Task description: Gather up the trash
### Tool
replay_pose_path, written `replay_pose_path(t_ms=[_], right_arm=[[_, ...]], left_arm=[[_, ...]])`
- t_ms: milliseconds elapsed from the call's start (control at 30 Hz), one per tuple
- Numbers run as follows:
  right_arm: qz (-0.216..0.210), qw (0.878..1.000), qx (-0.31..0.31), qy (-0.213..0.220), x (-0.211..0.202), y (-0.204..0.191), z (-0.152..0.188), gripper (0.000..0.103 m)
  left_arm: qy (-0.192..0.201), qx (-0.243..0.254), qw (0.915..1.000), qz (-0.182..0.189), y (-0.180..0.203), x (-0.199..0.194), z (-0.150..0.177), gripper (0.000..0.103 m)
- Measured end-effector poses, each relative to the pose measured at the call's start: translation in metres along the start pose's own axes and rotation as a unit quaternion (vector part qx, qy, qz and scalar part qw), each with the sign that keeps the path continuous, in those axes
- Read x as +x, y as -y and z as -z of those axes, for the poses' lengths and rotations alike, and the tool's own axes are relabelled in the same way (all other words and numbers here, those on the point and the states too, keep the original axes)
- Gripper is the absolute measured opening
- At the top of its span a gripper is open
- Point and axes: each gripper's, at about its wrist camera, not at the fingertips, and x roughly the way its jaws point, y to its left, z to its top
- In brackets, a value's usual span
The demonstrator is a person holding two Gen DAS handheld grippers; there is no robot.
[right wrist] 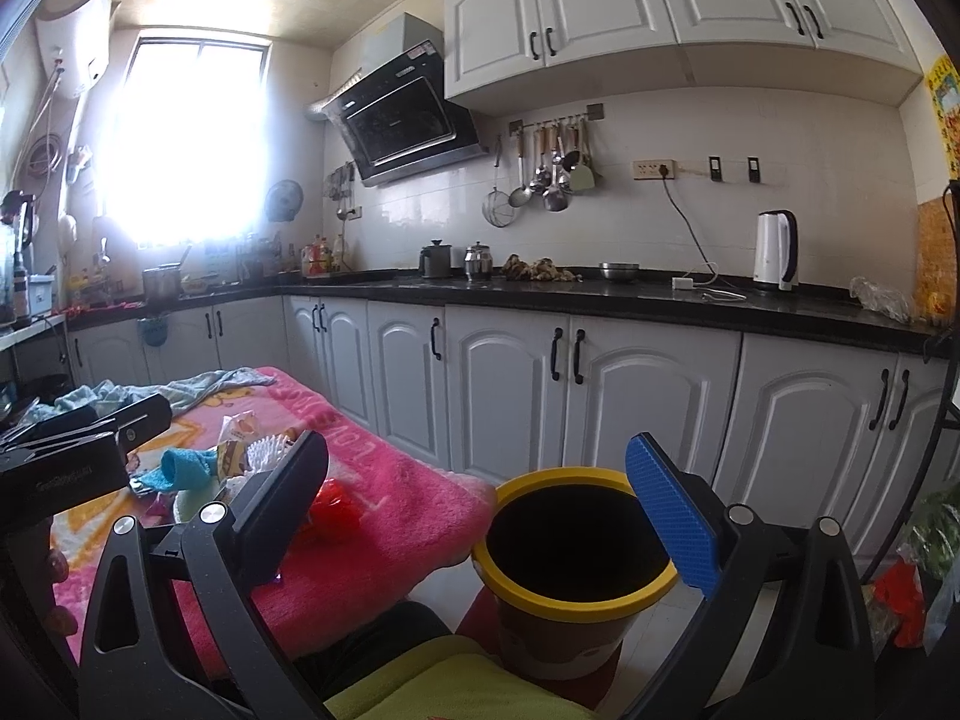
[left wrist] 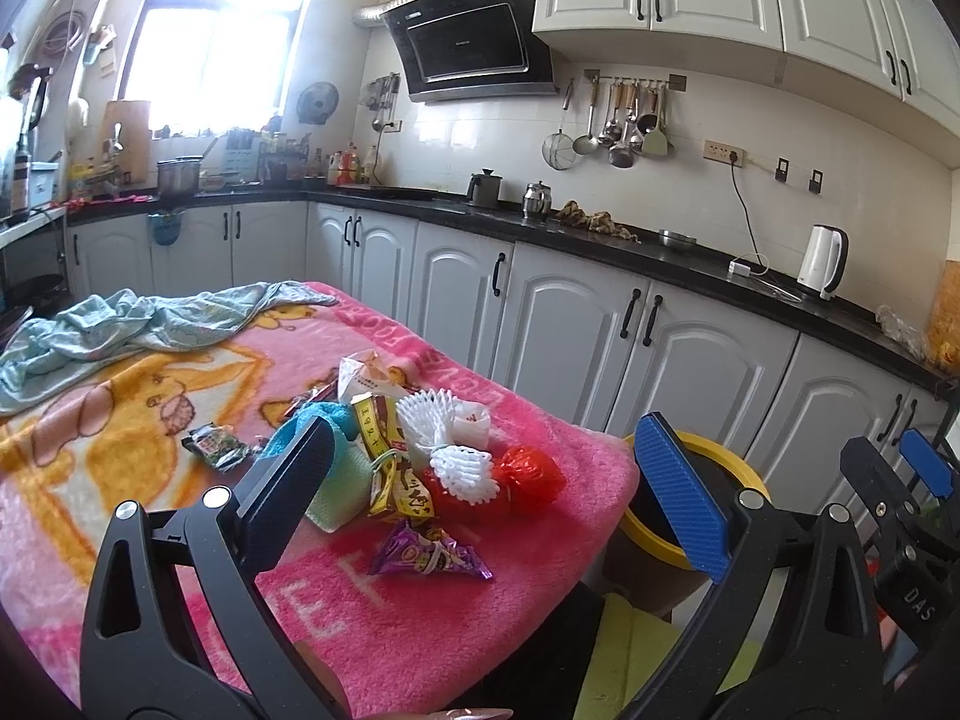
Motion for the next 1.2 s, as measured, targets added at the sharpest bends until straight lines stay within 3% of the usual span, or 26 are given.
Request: replay_pose_path(t_ms=[733,1200], right_arm=[[-0.131,0.988,-0.074,-0.027,0.032,-0.076,-0.016,0.097],[-0.219,0.960,-0.144,-0.097,0.088,-0.130,-0.004,0.097]], left_arm=[[0.008,-0.067,0.9951,-0.072,-0.059,0.000,-0.008,0.092],[-0.027,-0.127,0.9807,-0.147,-0.128,0.016,-0.006,0.092]])
